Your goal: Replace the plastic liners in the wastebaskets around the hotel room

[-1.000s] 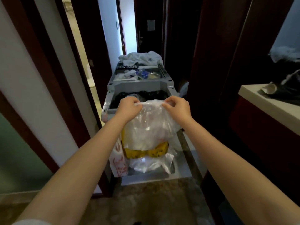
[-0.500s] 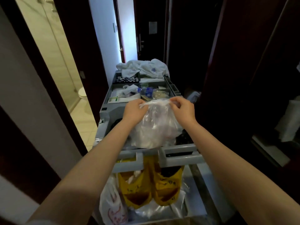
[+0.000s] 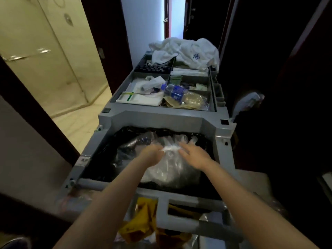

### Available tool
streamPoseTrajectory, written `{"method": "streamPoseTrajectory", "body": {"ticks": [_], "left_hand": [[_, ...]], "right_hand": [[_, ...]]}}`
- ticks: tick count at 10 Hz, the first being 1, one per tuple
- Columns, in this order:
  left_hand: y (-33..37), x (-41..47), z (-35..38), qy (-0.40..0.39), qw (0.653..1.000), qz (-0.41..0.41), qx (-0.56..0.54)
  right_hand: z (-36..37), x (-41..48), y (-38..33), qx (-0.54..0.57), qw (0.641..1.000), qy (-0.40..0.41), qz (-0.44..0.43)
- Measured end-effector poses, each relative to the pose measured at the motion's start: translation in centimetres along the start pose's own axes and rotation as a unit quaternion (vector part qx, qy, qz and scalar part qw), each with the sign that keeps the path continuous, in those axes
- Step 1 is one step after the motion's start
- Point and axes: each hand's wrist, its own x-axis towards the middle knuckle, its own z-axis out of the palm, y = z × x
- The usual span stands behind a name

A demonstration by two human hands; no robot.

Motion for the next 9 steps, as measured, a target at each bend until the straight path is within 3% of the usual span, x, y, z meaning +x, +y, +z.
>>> {"method": "streamPoseTrajectory", "body": {"ticks": [2, 3, 4, 5, 6, 7, 9], "left_hand": [[-1.7, 1.0, 5.0, -0.083, 0.990, -0.110, 0.000], [-2.2, 0.9, 6.4, -0.148, 0.982, -0.114, 0.000], [-2.4, 0.3, 6.8, -0.161, 0.980, -0.112, -0.024], [-1.7, 0.1, 5.8, -0.130, 0.985, -0.111, 0.019], [-1.3, -0.7, 4.0, -0.046, 0.992, -0.102, 0.052], [-1.3, -2.5, 2.4, 0.067, 0.994, -0.077, 0.030], [-2.7, -11.1, 0.3, 0.249, 0.968, -0.034, -0.020]], "right_hand": [[5.2, 2.4, 3.1, -0.009, 0.989, -0.147, 0.020], [6.4, 3.2, 3.8, -0.004, 0.983, -0.185, 0.018], [6.4, 3.5, 3.8, -0.031, 0.979, -0.201, -0.001], [5.9, 3.5, 3.4, -0.020, 0.985, -0.173, 0.007], [5.4, 2.5, 2.3, -0.041, 0.995, -0.092, -0.003], [4.7, 0.5, 0.4, -0.130, 0.990, 0.037, -0.030], [4.4, -4.4, -5.7, -0.119, 0.981, 0.131, -0.077]]}}
